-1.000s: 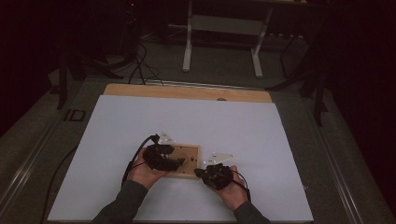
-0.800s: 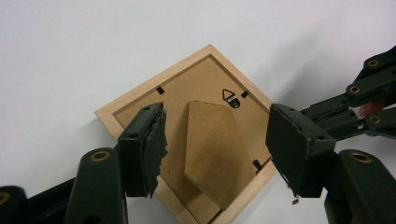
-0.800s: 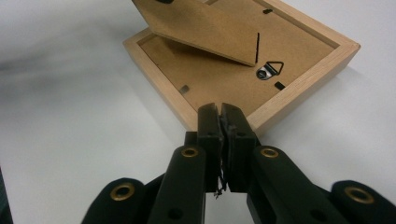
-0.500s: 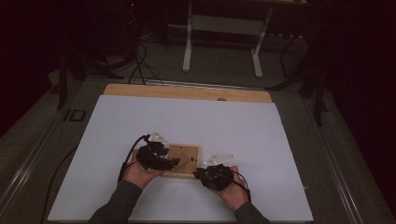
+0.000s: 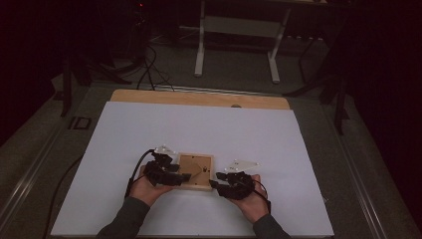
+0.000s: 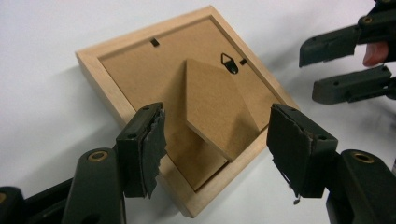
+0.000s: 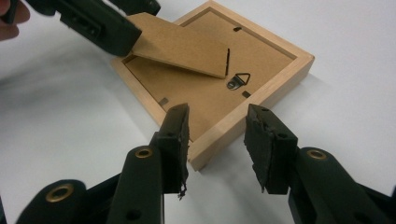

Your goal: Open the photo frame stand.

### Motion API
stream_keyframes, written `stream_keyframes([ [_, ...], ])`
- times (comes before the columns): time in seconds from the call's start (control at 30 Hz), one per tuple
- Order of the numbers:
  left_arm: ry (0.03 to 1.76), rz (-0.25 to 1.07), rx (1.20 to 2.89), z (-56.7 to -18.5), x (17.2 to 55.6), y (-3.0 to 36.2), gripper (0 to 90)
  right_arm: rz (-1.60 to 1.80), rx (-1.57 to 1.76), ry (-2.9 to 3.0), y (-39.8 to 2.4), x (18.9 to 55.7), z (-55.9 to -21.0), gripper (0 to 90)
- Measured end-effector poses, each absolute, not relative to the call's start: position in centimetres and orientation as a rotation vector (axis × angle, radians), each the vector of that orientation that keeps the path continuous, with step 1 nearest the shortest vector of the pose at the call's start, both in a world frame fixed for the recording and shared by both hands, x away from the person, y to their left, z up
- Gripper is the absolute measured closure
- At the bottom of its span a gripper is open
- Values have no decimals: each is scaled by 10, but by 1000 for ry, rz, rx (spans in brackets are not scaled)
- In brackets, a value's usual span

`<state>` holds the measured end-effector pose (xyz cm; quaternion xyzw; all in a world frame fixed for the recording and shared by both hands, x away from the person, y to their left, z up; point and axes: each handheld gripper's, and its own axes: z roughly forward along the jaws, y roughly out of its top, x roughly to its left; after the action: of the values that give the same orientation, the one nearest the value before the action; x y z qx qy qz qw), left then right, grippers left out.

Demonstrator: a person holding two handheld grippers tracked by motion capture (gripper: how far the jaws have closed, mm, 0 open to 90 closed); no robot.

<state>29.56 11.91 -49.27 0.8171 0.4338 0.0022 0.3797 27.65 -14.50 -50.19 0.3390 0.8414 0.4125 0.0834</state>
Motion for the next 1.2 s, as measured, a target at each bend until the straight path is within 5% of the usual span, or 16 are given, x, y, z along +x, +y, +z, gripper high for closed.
stream_keyframes([
  [0.77,1162,-100,2018,-499,304,117,517,1223,1000,2507,-146,277,-502,584],
  [1.2,1164,-129,1972,-498,306,119,518,1218,996,2508,-146,277,-502,583],
])
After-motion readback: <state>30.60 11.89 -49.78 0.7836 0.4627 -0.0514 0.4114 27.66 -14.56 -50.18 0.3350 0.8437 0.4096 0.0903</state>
